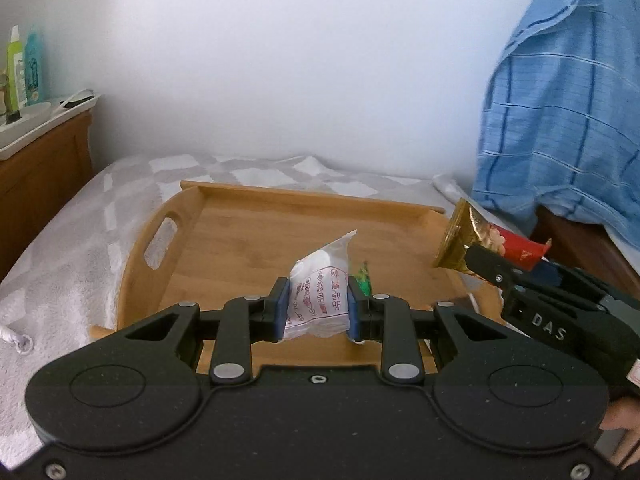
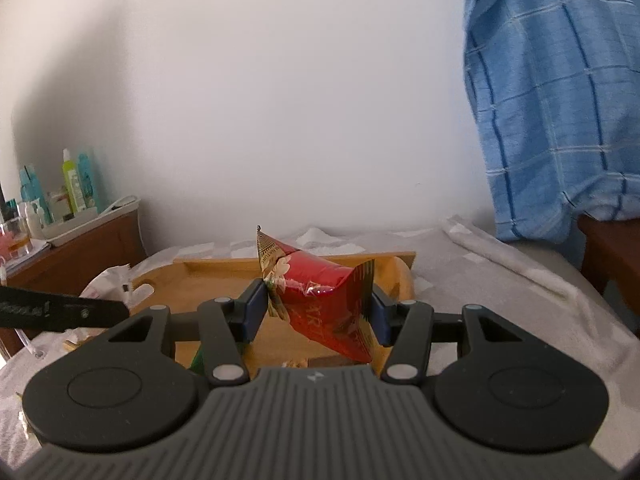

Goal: Organize snacks
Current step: 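Carry the white packet and red chip bag over the tray with both tools, then open the left tool on the tray while the right tool releases the chip bag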

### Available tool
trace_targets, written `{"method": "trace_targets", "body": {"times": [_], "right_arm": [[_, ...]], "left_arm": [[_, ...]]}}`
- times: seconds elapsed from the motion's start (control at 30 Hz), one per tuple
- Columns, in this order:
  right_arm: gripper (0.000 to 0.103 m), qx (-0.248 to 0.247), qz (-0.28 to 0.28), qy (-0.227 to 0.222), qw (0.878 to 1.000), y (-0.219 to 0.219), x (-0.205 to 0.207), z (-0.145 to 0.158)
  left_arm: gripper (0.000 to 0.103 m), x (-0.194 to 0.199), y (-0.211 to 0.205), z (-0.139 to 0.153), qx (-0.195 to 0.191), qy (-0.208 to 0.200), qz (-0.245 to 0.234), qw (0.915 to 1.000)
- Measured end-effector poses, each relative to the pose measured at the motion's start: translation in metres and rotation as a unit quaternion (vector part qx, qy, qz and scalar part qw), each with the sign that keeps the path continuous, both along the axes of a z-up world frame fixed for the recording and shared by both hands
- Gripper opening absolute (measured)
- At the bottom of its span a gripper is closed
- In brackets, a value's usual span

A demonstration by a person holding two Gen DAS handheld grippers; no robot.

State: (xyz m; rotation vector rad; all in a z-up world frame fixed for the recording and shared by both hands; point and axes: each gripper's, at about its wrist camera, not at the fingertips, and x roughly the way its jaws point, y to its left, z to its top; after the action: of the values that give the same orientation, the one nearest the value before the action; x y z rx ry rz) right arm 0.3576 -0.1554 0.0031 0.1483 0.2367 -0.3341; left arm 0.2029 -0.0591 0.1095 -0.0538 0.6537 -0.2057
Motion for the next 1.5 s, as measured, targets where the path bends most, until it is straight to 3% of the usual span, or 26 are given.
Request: {"method": "trace_targets", "body": {"times": [0.6, 1.0, 1.27, 1.5], "right_arm": [[0.057, -0.018, 0.017, 0.049, 0.998, -0.012, 0.034, -0.019], [0.058, -0.002, 0.057, 0.077, 0.995, -0.016, 0.048, -0.023], [0.059, 0.010, 0.054, 0.087, 0.995, -0.024, 0.051, -0.023], [0.079, 0.040, 0.055, 0.081, 0.994, -0.034, 0.050, -0.022]], "left_arm": [[0.027, 0.045, -0.012, -0.045, 0.030, 0.035, 0.028, 0.9986], [0.027, 0.053, -0.022, -0.056, 0.042, 0.047, 0.023, 0.9978], [0.027, 0.054, -0.033, -0.060, 0.056, 0.056, 0.011, 0.9968], [0.030, 0.053, -0.041, -0.059, 0.067, 0.055, 0.010, 0.9962]]}}
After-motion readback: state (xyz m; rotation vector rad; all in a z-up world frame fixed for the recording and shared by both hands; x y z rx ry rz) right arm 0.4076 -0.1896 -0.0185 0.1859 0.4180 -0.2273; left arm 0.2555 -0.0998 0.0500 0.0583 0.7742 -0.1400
